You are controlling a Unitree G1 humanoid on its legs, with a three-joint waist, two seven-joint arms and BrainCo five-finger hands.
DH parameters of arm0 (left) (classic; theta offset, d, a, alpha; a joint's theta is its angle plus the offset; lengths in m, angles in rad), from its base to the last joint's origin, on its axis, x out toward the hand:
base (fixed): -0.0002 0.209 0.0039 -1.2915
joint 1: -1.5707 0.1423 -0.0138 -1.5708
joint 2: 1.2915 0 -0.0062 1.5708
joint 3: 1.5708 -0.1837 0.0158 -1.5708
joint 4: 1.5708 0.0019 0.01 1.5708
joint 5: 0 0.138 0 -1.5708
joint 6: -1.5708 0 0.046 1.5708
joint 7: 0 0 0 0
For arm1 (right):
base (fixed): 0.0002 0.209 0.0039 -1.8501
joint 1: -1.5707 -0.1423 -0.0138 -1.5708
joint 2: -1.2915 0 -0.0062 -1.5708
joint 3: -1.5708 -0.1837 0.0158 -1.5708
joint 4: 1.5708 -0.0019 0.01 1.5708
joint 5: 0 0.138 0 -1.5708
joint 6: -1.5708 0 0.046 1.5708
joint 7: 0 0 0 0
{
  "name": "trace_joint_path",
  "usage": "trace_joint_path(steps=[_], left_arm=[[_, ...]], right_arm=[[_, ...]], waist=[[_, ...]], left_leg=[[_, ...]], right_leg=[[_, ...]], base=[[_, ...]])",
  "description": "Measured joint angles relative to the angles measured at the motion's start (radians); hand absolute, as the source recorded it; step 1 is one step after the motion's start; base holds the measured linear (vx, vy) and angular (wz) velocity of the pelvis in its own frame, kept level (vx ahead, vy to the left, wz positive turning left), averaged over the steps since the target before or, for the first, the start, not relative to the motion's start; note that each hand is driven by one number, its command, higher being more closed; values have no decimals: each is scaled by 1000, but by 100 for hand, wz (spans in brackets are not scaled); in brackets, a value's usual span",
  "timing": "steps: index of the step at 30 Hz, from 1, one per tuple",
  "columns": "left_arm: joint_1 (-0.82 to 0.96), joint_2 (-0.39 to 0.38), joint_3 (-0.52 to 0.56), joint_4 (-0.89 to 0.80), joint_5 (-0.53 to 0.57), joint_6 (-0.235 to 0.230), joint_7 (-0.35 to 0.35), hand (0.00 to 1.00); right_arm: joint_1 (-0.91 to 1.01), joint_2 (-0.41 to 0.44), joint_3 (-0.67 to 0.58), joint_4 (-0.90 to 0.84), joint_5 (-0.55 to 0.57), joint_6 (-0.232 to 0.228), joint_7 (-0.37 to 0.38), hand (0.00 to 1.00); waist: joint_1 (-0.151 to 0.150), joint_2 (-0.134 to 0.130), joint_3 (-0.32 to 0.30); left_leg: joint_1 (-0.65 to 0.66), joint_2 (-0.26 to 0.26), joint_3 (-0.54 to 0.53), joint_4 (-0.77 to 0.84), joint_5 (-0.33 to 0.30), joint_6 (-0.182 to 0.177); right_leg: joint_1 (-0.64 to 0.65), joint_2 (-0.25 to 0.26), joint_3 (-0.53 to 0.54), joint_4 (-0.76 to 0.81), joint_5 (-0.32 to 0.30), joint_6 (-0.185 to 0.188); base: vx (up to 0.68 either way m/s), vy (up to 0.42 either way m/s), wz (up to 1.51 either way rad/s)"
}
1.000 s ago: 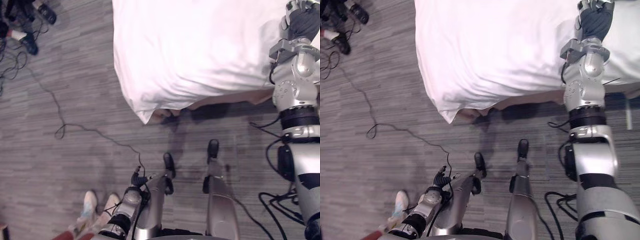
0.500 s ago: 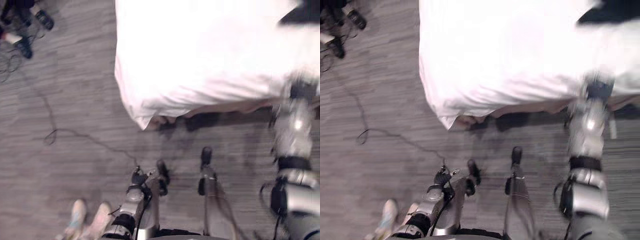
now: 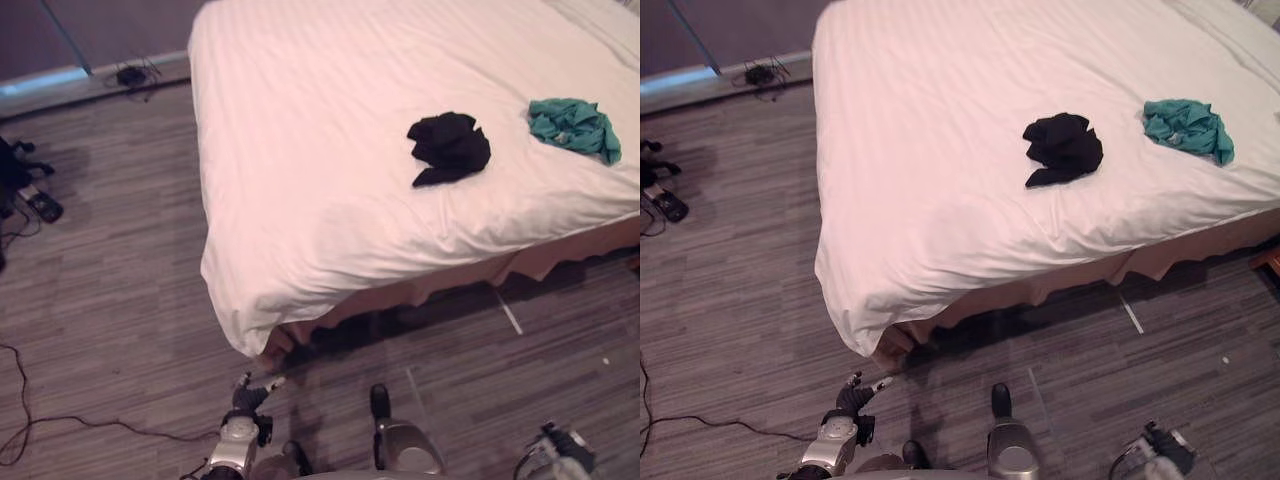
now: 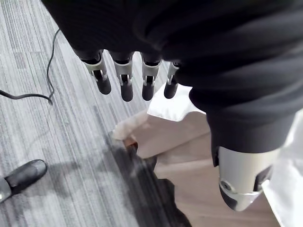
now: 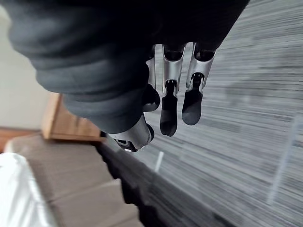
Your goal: Tidy the bed and pick cloth on bed and put in laundry
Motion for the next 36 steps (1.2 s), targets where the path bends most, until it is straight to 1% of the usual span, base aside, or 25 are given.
trace_joint_path(steps=[2,3,4,6,7,8,9,11,13,14,15,16,19,22,23,25,26,28,29,30,31,32,33,35,36], left_arm=[[-3,3,-24,30,30,18,-10,0],[-6,6,-51,49,50,25,-23,0],[-8,6,-65,52,50,26,-22,0],[-11,20,-84,58,59,28,-26,0],[-12,19,-84,58,60,27,-29,0],[-9,23,-83,62,67,24,-32,0],[-12,27,-83,68,76,22,-35,0],[-50,18,-83,109,102,20,-41,0],[-72,7,-77,124,131,13,-42,0],[-68,5,-66,126,138,6,-40,0],[-67,-2,-63,127,137,-2,-40,0],[-66,-5,-62,126,136,-9,-40,0],[9,-14,-40,105,81,-24,-31,0],[17,-14,-27,69,46,-36,-10,0],[18,-15,-24,55,45,-38,-3,0],[19,-14,-21,55,45,-49,5,0],[19,-15,-13,55,45,-56,5,0],[19,-5,7,54,43,-57,3,0],[24,8,6,54,31,-56,3,0],[27,7,5,54,25,-59,5,0],[25,23,7,57,15,-54,6,0],[29,44,5,63,3,-49,8,0],[37,50,7,65,-7,-50,10,0],[43,52,10,68,-14,-48,18,0],[38,51,14,76,-12,-45,18,0]], right_arm=[[-2,10,0,71,-26,23,16,0],[-10,14,16,115,-54,29,20,0],[-17,13,33,141,-65,35,20,0],[-42,15,77,232,-101,45,19,0],[-49,13,89,263,-119,44,18,0],[-48,14,96,297,-139,45,19,0],[-61,14,116,318,-156,47,19,0],[-53,16,159,322,-177,55,26,0],[-48,15,196,317,-196,56,41,0],[-51,13,225,316,-204,54,42,0],[-56,2,272,316,-216,53,42,0],[-57,-3,290,319,-226,54,42,0],[-60,-8,359,335,-270,55,58,0],[-47,-9,360,329,-308,54,61,0],[-41,-17,361,328,-317,53,61,0],[-36,-22,362,323,-323,53,60,0],[-26,-20,363,318,-325,53,60,0],[-19,-4,379,313,-339,52,60,0],[0,-2,396,311,-348,50,59,0],[6,-5,403,301,-351,44,61,0],[-10,6,420,294,-354,44,61,0],[-17,17,429,288,-353,43,61,0],[-20,17,429,286,-352,43,60,0],[-19,6,429,286,-352,42,58,0],[-32,3,429,287,-352,43,58,0]], waist=[[-3,2,1],[-5,28,-1],[-6,32,2],[-23,28,-3],[-18,26,-6],[-13,19,-14],[-8,20,-14],[-37,38,-18],[-22,32,-19],[-14,32,-20],[-4,33,-20],[6,31,-18],[40,9,-1],[64,3,0],[73,3,0],[86,10,0],[96,8,-1],[107,-27,-2],[109,-56,-10],[112,-51,-10],[114,-67,15],[89,-73,29],[82,-76,29],[83,-71,30],[78,-63,31]], left_leg=[[15,4,47,0,0,-2],[16,40,120,-3,4,-1],[15,53,158,-1,4,-2],[78,75,332,-3,3,-25],[113,80,407,-1,-3,-38],[142,76,475,2,-1,-57],[159,80,525,7,1,-66],[188,121,616,64,18,-90],[213,223,651,329,36,-86],[189,307,581,549,50,-43],[97,338,408,757,-20,45],[51,323,323,801,-42,53],[-140,151,-115,721,-115,55],[-248,64,-257,436,-101,32],[-285,40,-281,301,-75,-2],[-307,32,-266,173,-33,-26],[-301,32,-268,166,0,-12],[-265,-6,-268,185,5,31],[-242,-31,-259,190,-21,79],[-218,-36,-255,180,-22,76],[-175,-54,-262,173,-33,95],[-118,-70,-277,149,-46,106],[-84,-70,-284,135,-47,106],[0,-67,-312,88,-64,100],[27,-55,-338,51,-66,96]], right_leg=[[-18,-2,-42,-3,-26,-22],[-35,-34,-240,29,-87,-83],[-50,-58,-346,72,-99,-104],[-49,-215,-844,297,-228,-213],[-20,-255,-977,343,-239,-233],[8,-272,-1059,367,-214,-228],[-6,-255,-1045,362,-213,-200],[-47,-156,-925,324,-220,-203],[-62,-74,-763,292,-224,-208],[-57,-25,-660,250,-222,-216],[-47,31,-553,208,-218,-217],[-37,52,-509,190,-212,-215],[88,133,-291,101,-183,-184],[123,139,-190,61,-180,-178],[136,140,-155,34,-175,-171],[179,149,-126,-10,-164,-150],[201,153,-106,-17,-177,-134],[203,118,-85,63,-266,-80],[182,79,-96,160,-335,3],[113,61,-93,377,-363,46],[-7,18,-109,678,-327,38],[-96,-37,-136,878,-299,31],[-120,-59,-161,912,-316,21],[-156,-103,-224,800,-364,17],[-170,-95,-231,612,-357,13]], base=[[-124,-23,-70],[-67,2,-117],[-39,24,-173],[64,17,-219],[145,-24,-245],[148,-53,-222],[141,-107,-205],[286,-226,-207],[300,-211,-244],[173,-85,-270],[268,-119,-274],[225,-74,-252],[260,30,-235],[199,119,-129],[217,144,-98],[256,164,-77],[339,221,-54],[369,245,-33],[396,234,-9],[383,230,-10],[458,245,19],[385,179,45],[641,194,67],[471,76,49],[578,-41,71]])
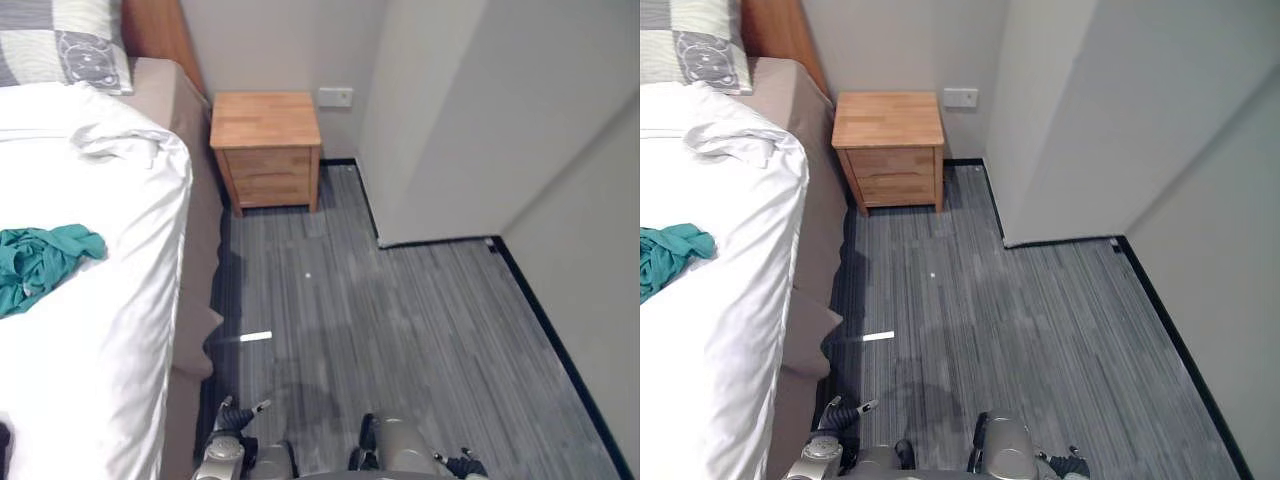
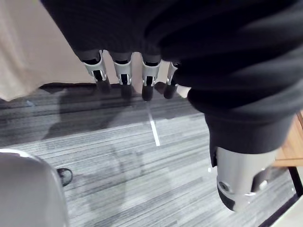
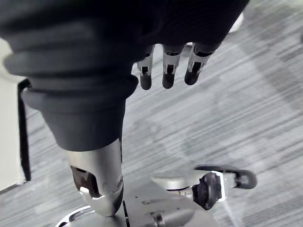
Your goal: Tidy the bed and pick cloth on bed and put in laundry
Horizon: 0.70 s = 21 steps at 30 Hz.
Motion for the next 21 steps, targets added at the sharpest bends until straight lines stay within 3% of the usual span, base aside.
trace_joint_path(steps=[1,2,3,4,5,6,7,8,9,10,12,13,15,17,18,19,20,21], left_arm=[[-4,-2,2,13,1,2,0,0],[-4,-4,3,20,4,4,-1,0],[-10,-7,20,25,6,12,-2,0],[-10,-9,36,35,15,15,-4,0],[-8,-16,84,51,23,15,-10,0],[9,-40,144,50,24,14,-13,0],[12,-53,180,49,24,12,-15,0],[10,-77,225,33,25,12,-17,0],[11,-94,276,1,22,14,-17,0],[14,-105,298,-16,18,14,-17,0],[6,-109,287,-64,13,7,-18,0],[3,-106,271,-73,13,4,-17,0],[2,-100,231,-95,11,-13,-19,0],[2,-93,198,-101,9,-13,-24,0],[2,-89,178,-97,10,-12,-32,0],[1,-89,174,-79,14,-11,-38,0],[-3,-81,170,-62,21,-8,-38,0],[-15,-68,168,-30,23,-4,-40,0]], right_arm=[[-18,-2,-4,0,0,0,0,0],[-21,-2,-10,0,-1,1,-1,0],[-20,0,-16,3,-1,2,-1,0],[-19,2,-22,4,-1,4,-1,0],[-18,7,-44,8,-1,12,-1,0],[-20,3,-68,4,0,17,1,0],[-21,-1,-80,2,-1,18,3,0],[-21,-7,-83,0,-1,19,5,0],[-19,-10,-76,-11,3,23,4,0],[-13,-11,-74,-25,4,24,3,0],[-6,-11,-62,-49,12,21,1,0],[-7,-10,-48,-49,16,21,2,0],[-21,-9,-26,-44,20,22,9,0],[-47,-17,-4,-34,20,23,23,0],[-49,-21,11,-34,15,22,27,0],[-47,-22,11,-33,10,22,30,0],[-46,-16,11,-23,7,23,28,0],[-46,-4,10,5,3,22,31,0]], waist=[[-15,16,8],[-17,20,11],[-16,15,9],[-15,13,9],[-15,8,6],[-16,47,-3],[-15,58,-4],[-15,81,-3],[-7,97,2],[6,98,3],[37,87,13],[41,75,14],[46,60,9],[48,60,8],[49,56,5],[46,57,-1],[41,47,-17],[36,10,-41]], left_leg=[[21,20,-33,-34,-7,-13],[32,25,-43,-46,-12,-20],[50,23,-59,-55,-30,-49],[62,23,-65,-55,-42,-67],[112,42,-78,-57,-70,-102],[131,81,-91,-13,-86,-117],[101,105,-91,83,-86,-118],[12,149,-88,301,-56,-135],[-114,195,-92,576,72,-81],[-189,229,-95,732,203,-68],[-340,269,-62,1012,151,-61],[-375,268,-31,1031,134,-61],[-452,265,89,941,112,-47],[-465,233,252,675,101,-55],[-446,215,409,496,107,-55],[-405,195,626,324,112,-17],[-360,177,777,258,77,78],[-342,144,908,235,37,163]], right_leg=[[-8,26,33,-269,71,1],[-7,35,60,-388,116,8],[-12,32,119,-547,197,42],[-21,25,150,-580,219,49],[-19,22,178,-579,278,39],[-21,51,167,-485,336,22],[-22,65,147,-427,334,5],[3,86,112,-383,289,-19],[54,103,89,-367,246,-48],[92,118,82,-370,218,-67],[239,142,72,-429,182,-90],[289,139,68,-467,176,-89],[395,123,29,-557,137,-78],[442,113,1,-578,98,-61],[466,107,-41,-584,75,-46],[500,109,-94,-596,48,-22],[525,102,-136,-596,28,-6],[521,86,-201,-534,5,32]], base=[[701,-63,75],[724,-136,76],[509,-134,53],[661,-233,73],[709,-273,72],[730,-290,69],[719,-339,53],[670,-399,43],[754,-438,35],[608,-333,15],[578,-304,-5],[656,-343,3],[468,-208,16],[395,-58,30],[516,-9,66],[541,-3,94],[740,-4,156],[650,-11,149]])
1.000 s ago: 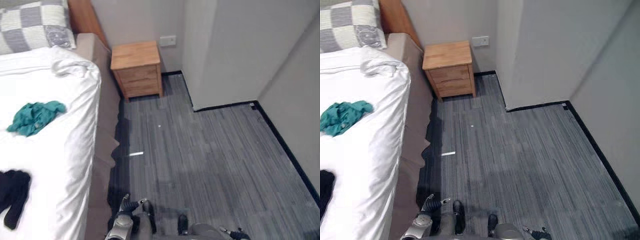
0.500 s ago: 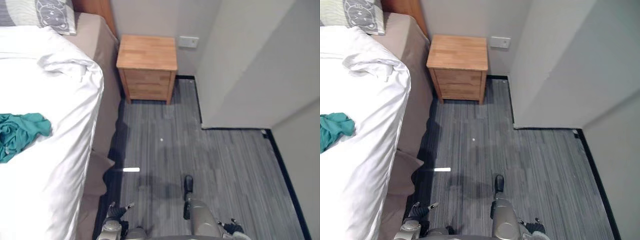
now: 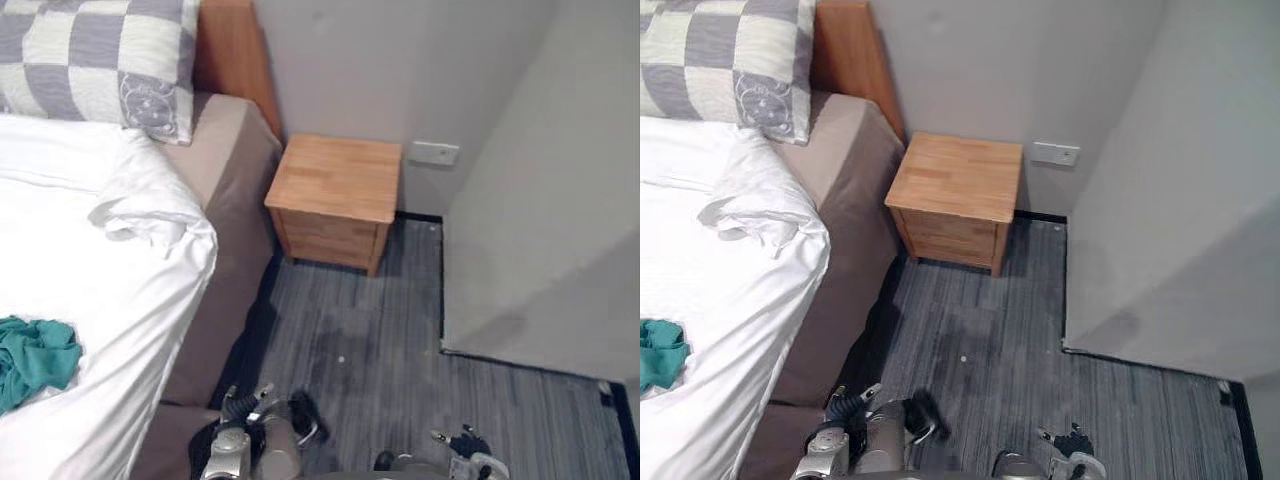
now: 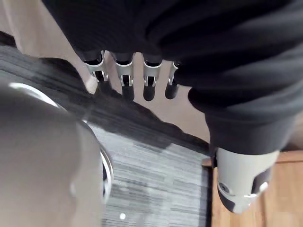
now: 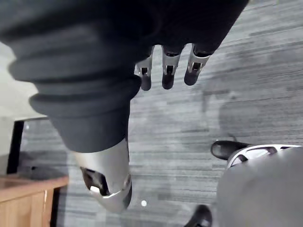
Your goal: Tidy the bed and pick cloth on bed and put in laundry
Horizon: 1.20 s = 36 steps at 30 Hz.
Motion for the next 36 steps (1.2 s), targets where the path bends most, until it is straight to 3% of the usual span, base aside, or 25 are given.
trace_joint_path(steps=[1,2,3,4,6,7,8,10,11,12,13,14,15,16,18,20,22,28,30,34,36], left_arm=[[-1,0,2,6,0,0,0,0],[-1,0,11,8,0,1,0,0],[6,1,5,8,-2,8,0,0],[19,13,-30,7,-4,16,1,0],[24,20,-53,12,-5,24,1,0],[26,21,-57,14,-5,27,2,0],[30,21,-57,14,-5,29,2,0],[38,25,-59,14,-5,32,3,0],[41,27,-66,15,-4,35,3,0],[42,33,-76,18,-4,36,2,0],[41,41,-85,19,-3,36,1,0],[31,75,-101,26,-3,35,0,0],[19,45,-96,37,-3,37,0,0],[19,30,-96,36,-3,37,-1,0],[30,12,-75,37,-4,36,-1,0],[33,8,-48,35,-4,35,-2,0],[34,7,-47,35,-4,35,-2,0],[56,8,-53,-2,-3,34,2,0],[59,11,-59,-5,-3,34,2,0],[67,26,-74,-3,-1,25,1,0],[67,38,-104,-6,-1,15,1,0]], right_arm=[[-1,-1,-2,7,0,0,3,0],[-4,-3,-6,15,-4,1,10,0],[-3,-8,-10,21,-17,1,16,0],[-3,-12,-5,18,-32,-4,19,0],[-4,-18,1,1,-40,-4,26,0],[-3,-20,1,-8,-40,-4,28,0],[-3,-21,4,-17,-40,-4,30,0],[-3,-22,21,-24,-40,-5,31,0],[-2,-18,31,-25,-39,-9,32,0],[-2,-13,34,-22,-39,-9,32,0],[0,-8,36,-19,-38,-7,31,0],[5,12,37,-1,-36,-6,29,0],[-4,-7,27,3,-29,-4,24,0],[-6,-20,23,0,-28,-4,17,0],[-19,-32,22,-19,-25,-3,14,0],[-12,-24,21,-63,-15,4,11,0],[19,-10,25,-254,1,8,-5,0],[58,-14,-32,-765,-43,-11,-70,0],[32,-28,-40,-820,-61,-15,-76,0],[-142,-168,24,-878,-172,-32,-103,0],[-267,-276,135,-878,-204,-39,-107,0]], waist=[[0,-1,0],[0,-10,2],[1,-12,0],[-3,-11,-2],[-2,-7,-1],[-5,-4,0],[-13,4,5],[-28,2,4],[-43,-1,2],[-48,-11,-3],[-50,-24,-5],[-51,-77,0],[-26,-30,2],[-22,2,0],[-28,42,-1],[-20,47,-7],[-21,40,-6],[-25,33,-14],[-23,30,-20],[-20,19,-33],[-15,21,-32]], left_leg=[[6,-7,-5,-2,-21,29],[30,-38,-61,-24,-42,35],[75,-75,-128,-58,-50,18],[132,-91,-211,-69,-64,-12],[194,-92,-313,-83,-69,-44],[215,-92,-345,-95,-60,-62],[256,-91,-416,-129,-42,-93],[289,-81,-514,-167,-18,-133],[295,-71,-595,-189,0,-163],[292,-71,-654,-206,17,-194],[285,-79,-686,-216,24,-207],[296,-101,-763,-238,24,-261],[297,-68,-800,-256,35,-280],[296,-60,-809,-256,37,-284],[300,-47,-815,-286,48,-296],[307,-32,-832,-303,57,-295],[303,-16,-837,-325,90,-302],[253,-43,-837,-326,138,-282],[254,-44,-837,-331,138,-282],[270,-51,-831,-383,162,-281],[252,-54,-830,-394,172,-280]], right_leg=[[-2,-7,-17,52,-5,8],[-10,-45,-38,189,-8,23],[-58,-100,-36,428,38,83],[-149,-157,7,747,86,88],[-260,-188,53,971,67,52],[-292,-200,54,988,53,27],[-367,-209,75,946,31,-6],[-446,-180,165,763,20,-18],[-469,-124,310,516,30,-4],[-464,-82,462,295,69,14],[-453,-70,548,186,110,36],[-435,-63,658,121,246,64],[-428,-27,624,139,223,43],[-415,-13,598,125,223,28],[-364,31,519,94,219,-17],[-350,57,492,94,208,-40],[-353,71,461,98,194,-61],[-333,22,357,97,174,-54],[-329,19,350,97,174,-54],[-322,17,348,66,201,-51],[-331,18,349,36,220,-43]], base=[[808,17,171],[535,38,148],[782,61,194],[624,27,169],[605,-45,157],[570,-140,183],[529,-232,177],[533,-371,182],[445,-451,201],[427,-492,206],[370,-571,221],[351,-563,177],[375,-530,146],[196,-213,55],[203,-235,63],[139,-234,41],[70,-166,30],[-2,-32,57],[-24,19,22],[-60,28,2],[-91,17,-2]])
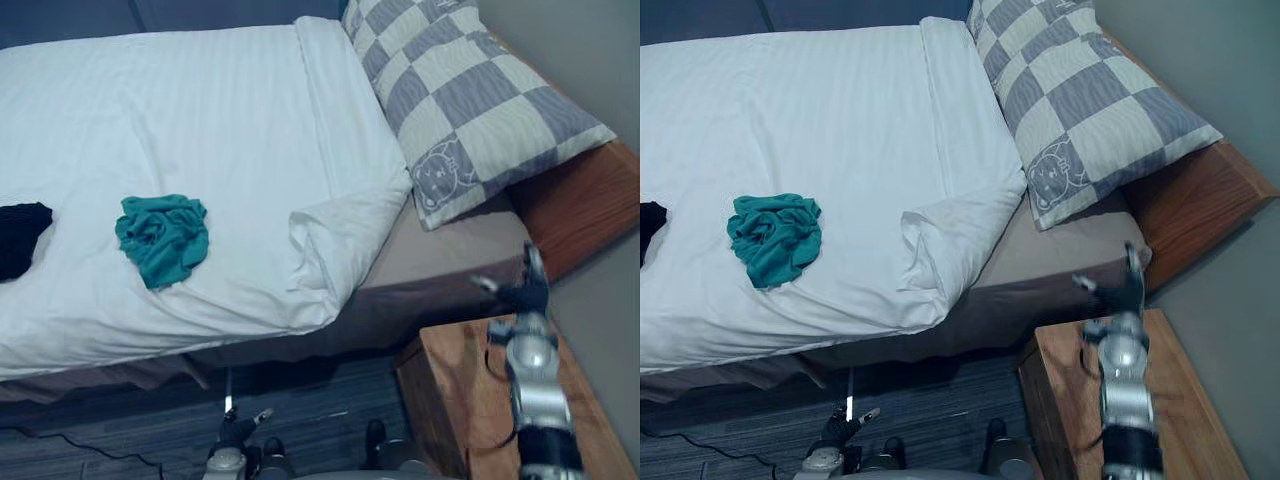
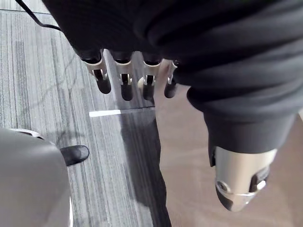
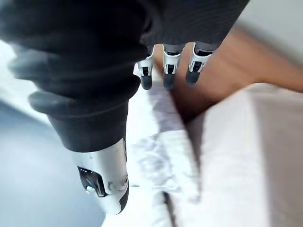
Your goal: Tidy the bed and pick cloth on bed and put in laundry
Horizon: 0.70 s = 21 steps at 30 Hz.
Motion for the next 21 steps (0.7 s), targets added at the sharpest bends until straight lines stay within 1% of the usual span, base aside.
trace_joint_path(steps=[1,2,4,5,8,9,10,12,13,15,17,19,20,21], left_arm=[[-1,2,-4,-1,0,-1,0,0],[-8,5,-10,-3,-1,-2,0,0],[-15,12,-33,-3,-1,-4,0,0],[-29,17,-42,-3,-1,-6,1,0],[-51,34,-69,-2,-1,-17,3,0],[-68,46,-82,-5,-1,-21,4,0],[-76,50,-82,-4,-1,-21,5,0],[-97,62,-85,-7,-1,-22,13,0],[-100,67,-87,-7,-1,-21,17,0],[-115,89,-122,-4,-1,-18,29,0],[-119,91,-125,-2,-1,-18,34,0],[-128,96,-152,6,-2,-17,52,0],[-133,95,-153,10,-3,-16,54,0],[-135,97,-160,11,-4,-16,62,0]], right_arm=[[-29,-18,24,0,-1,-6,0,0],[-95,-55,76,0,-2,-16,0,0],[-167,-94,129,0,-4,-18,7,0],[-228,-124,169,3,-10,-19,11,0],[-349,-151,239,13,-22,-22,14,0],[-425,-166,278,41,-26,-26,14,0],[-450,-171,288,56,-30,-26,15,0],[-516,-185,319,111,-31,-22,14,0],[-534,-188,332,126,-31,-21,14,0],[-588,-193,378,186,-33,-15,14,0],[-624,-191,407,240,-35,-11,14,0],[-640,-174,416,321,-57,-3,15,0],[-643,-169,417,345,-71,-2,15,100],[-653,-155,418,399,-87,5,15,100]], waist=[[3,1,0],[16,3,2],[18,11,9],[20,18,30],[26,29,73],[34,32,106],[38,32,119],[55,33,164],[58,34,174],[73,36,213],[76,39,236],[104,43,243],[108,45,249],[110,45,256]], left_leg=[[-8,0,-2,0,0,0],[-38,0,-10,2,3,5],[-74,-2,-43,0,17,8],[-92,-3,-72,-2,35,10],[-128,-3,-117,-17,65,10],[-150,-5,-138,-17,79,8],[-157,-6,-146,-17,83,10],[-185,-13,-178,-17,95,14],[-192,-16,-187,-17,98,13],[-211,-25,-211,-15,110,12],[-235,-30,-232,-15,122,14],[-272,-33,-252,-14,131,9],[-275,-35,-257,-14,133,11],[-283,-43,-268,-12,136,13]], right_leg=[[-6,0,0,-3,2,-1],[-24,0,-4,-11,12,-3],[-40,-1,-23,-16,15,-1],[-42,-4,-47,-15,15,-2],[-65,-9,-90,1,14,-9],[-84,-14,-110,21,11,-15],[-91,-17,-115,32,8,-17],[-114,-30,-139,69,-10,-23],[-122,-34,-144,80,-16,-21],[-154,-46,-143,121,-29,-23],[-170,-52,-142,136,-32,-25],[-200,-55,-143,145,-33,-25],[-200,-57,-143,149,-37,-24],[-207,-67,-147,164,-51,-20]], base=[[-101,-7,6],[-89,-12,21],[-65,-24,48],[-50,-27,68],[-38,-21,54],[-38,-21,38],[-34,-19,39],[-26,-10,43],[-18,-1,44],[-4,3,37],[1,10,41],[-18,14,28],[-19,10,29],[-30,8,28]])
